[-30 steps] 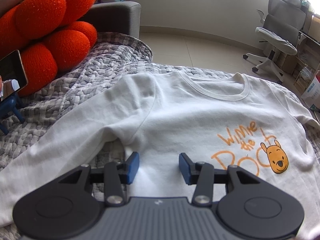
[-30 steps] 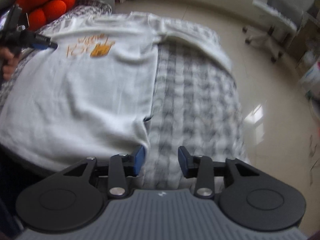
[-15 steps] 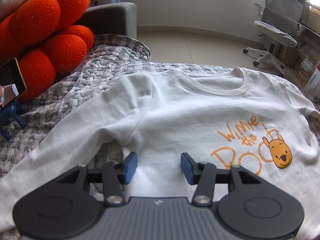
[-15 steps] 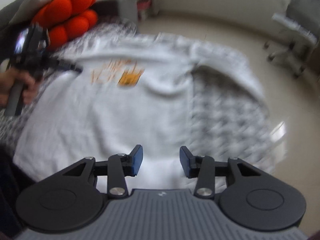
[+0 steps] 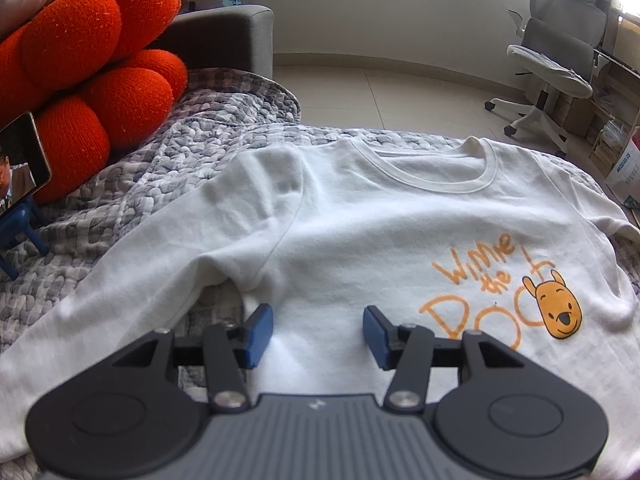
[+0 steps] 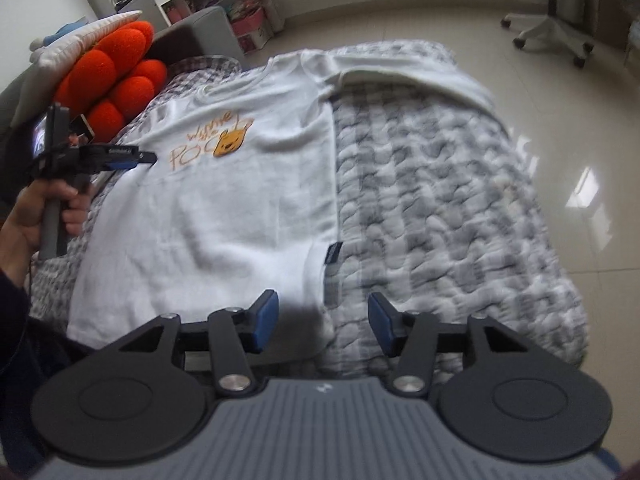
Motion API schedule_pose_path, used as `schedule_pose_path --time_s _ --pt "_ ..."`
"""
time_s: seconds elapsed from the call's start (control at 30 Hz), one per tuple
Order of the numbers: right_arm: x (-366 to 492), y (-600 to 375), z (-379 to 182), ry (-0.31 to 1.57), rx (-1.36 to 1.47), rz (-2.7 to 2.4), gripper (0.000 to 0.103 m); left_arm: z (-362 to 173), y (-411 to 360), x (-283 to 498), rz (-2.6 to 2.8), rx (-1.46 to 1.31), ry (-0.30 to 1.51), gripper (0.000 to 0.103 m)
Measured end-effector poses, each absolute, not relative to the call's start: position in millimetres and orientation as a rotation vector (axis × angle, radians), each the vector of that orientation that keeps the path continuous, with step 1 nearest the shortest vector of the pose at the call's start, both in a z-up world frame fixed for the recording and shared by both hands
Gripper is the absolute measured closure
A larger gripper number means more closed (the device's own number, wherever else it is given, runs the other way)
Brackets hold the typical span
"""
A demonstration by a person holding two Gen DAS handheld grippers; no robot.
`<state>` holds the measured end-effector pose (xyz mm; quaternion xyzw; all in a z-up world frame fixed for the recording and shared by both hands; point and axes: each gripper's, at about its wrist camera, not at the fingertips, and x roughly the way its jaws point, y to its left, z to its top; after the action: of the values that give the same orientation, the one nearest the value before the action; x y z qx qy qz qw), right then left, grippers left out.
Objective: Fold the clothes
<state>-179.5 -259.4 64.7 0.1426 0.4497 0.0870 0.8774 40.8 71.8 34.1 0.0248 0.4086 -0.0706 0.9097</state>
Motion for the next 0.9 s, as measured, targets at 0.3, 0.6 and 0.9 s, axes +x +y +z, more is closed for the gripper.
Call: schedule_pose_path --time_s 0.3,0.6,0.9 --pt "-190 -245 81 0.998 0.213 0.262 0.093 34 73 40 -0.169 0.052 0.841 0.047" --pt "-178 -248 72 1.080 0.223 0.183 0.091 34 72 39 -0.175 0.062 0.842 0.046" --pt "-170 -236 68 1.099 0.065 0.098 0.079 35 70 39 -0.172 0.064 0.846 0.045"
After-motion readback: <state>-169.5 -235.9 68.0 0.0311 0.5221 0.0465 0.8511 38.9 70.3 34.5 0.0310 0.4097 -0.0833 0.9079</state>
